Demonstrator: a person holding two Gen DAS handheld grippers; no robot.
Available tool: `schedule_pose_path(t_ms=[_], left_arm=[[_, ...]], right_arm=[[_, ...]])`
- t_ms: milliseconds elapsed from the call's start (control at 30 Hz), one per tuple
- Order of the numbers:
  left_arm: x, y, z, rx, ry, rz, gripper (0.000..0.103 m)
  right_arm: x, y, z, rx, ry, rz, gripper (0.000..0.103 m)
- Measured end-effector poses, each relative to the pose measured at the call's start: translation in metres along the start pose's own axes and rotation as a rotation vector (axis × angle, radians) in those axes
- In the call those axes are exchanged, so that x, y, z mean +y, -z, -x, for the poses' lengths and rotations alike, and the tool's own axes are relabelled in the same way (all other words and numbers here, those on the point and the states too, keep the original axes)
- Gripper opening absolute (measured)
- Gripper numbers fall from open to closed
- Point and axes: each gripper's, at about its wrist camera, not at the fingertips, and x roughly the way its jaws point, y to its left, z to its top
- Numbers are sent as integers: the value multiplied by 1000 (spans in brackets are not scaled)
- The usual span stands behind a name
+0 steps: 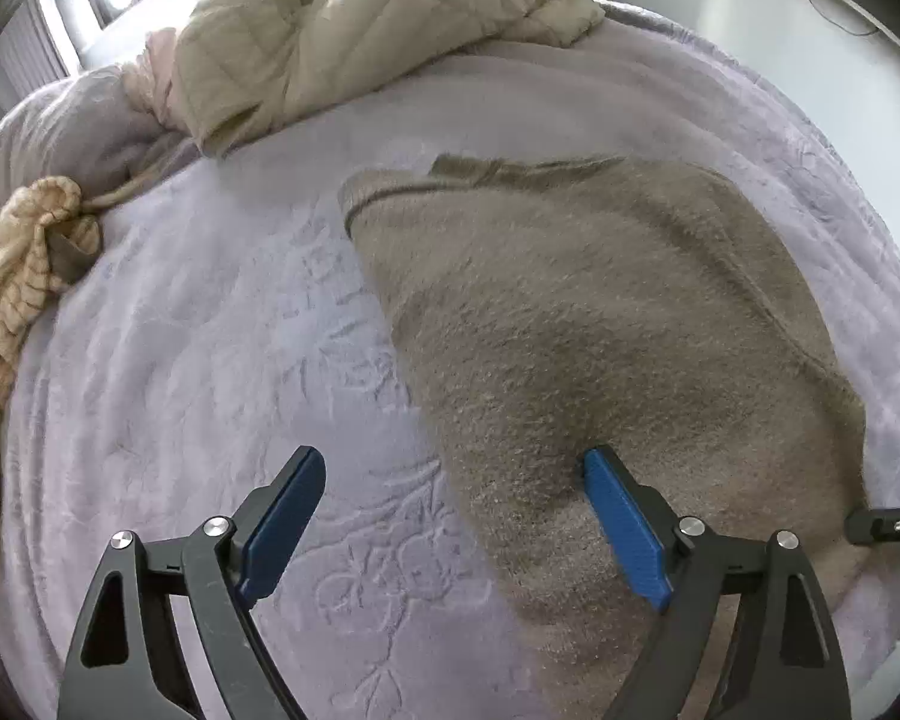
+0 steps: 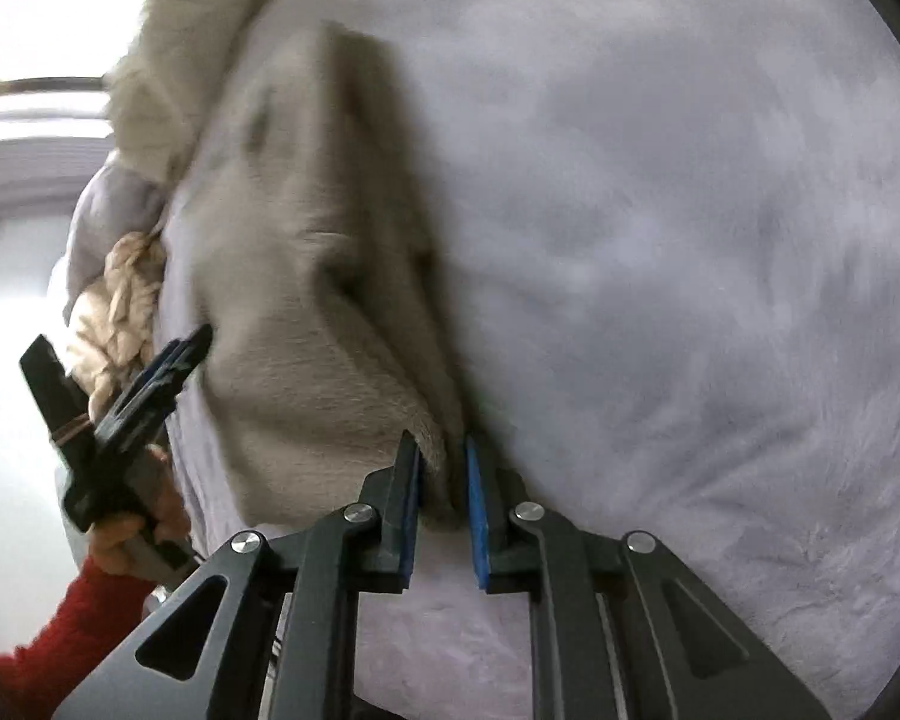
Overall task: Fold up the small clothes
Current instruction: 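Lower the fold onto the sweater with the right tool and open it, then lift the open right tool off the folded sweater and hold above it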
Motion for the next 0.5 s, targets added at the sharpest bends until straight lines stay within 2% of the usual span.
schedule_pose_path(t_ms=[67, 133, 200, 367, 500], left_arm=[[5, -2, 4, 18, 10, 22, 89], [8, -1, 13, 30, 1, 33, 89], [10, 3, 24, 36, -7, 38, 89], [6, 23, 48, 57, 73, 51, 89], [-10, 42, 27, 170, 78, 45, 89]], right_arm=[[-6, 2, 4, -7, -17, -48, 19], [-2, 4, 10, -7, 13, -39, 26], [6, 5, 20, -12, 43, -17, 27], [49, 1, 40, -97, -7, 97, 27], [79, -17, 20, -80, -13, 176, 27]])
